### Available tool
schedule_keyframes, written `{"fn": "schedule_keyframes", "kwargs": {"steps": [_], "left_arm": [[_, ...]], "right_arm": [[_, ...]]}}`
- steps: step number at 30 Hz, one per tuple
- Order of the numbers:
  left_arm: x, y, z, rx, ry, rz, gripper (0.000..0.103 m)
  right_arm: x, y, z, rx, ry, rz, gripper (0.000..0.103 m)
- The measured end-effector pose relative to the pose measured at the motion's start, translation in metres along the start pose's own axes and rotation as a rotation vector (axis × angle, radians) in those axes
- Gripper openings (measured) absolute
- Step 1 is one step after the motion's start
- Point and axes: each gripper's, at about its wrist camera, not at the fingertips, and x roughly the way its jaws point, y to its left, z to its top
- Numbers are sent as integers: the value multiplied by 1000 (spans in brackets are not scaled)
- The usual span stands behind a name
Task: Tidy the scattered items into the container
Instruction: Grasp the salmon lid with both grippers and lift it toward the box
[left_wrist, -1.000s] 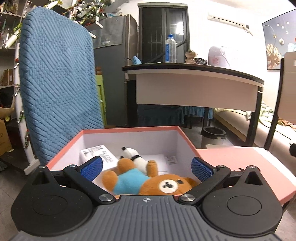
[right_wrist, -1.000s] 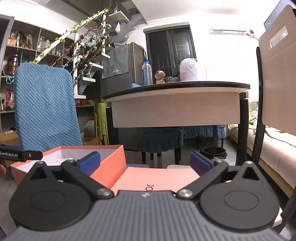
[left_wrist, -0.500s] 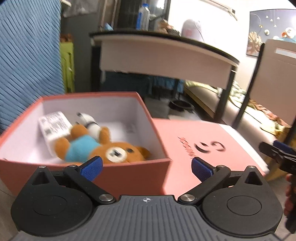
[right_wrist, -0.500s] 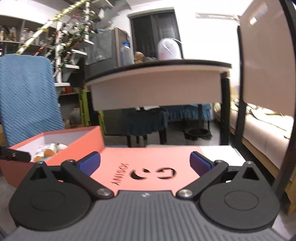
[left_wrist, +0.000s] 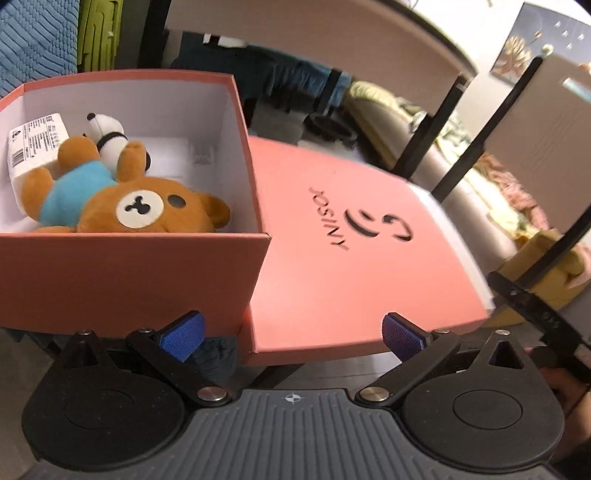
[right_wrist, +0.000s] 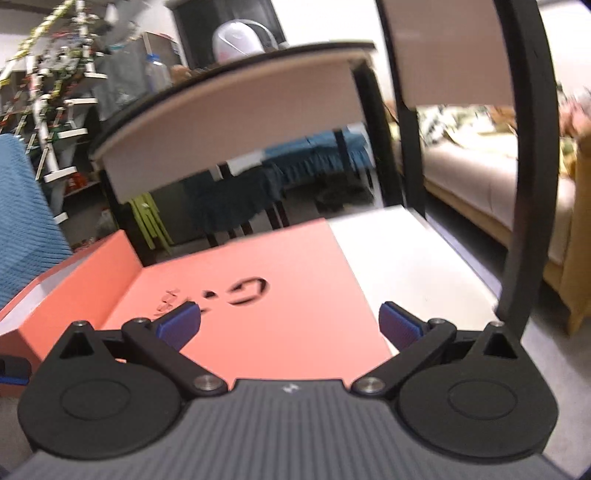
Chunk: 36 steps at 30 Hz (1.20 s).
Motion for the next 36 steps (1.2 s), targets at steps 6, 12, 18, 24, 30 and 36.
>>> {"fn": "schedule_keyframes", "kwargs": {"steps": [6,12,18,24,30,36], "left_arm": [[33,0,4,-70,107,8,103],[56,-5,2,-78,171,31,103],[61,-3,4,-119,189,28,103],[58,-2,2,-100,197,20,103],[49,-3,-3,-68,210,4,103],[38,2,-11,-51,227,-22,103]], "right_arm": [[15,-13,-3,17,44,-27,103],[26,-19,-10,18,97,3,103],[29,-16,-14,-19,113,48,103],[29,-23,-10,1,121,75,103],[18,-26,-11,-12,135,82,103],[1,-28,-12,20,149,77,103]]}}
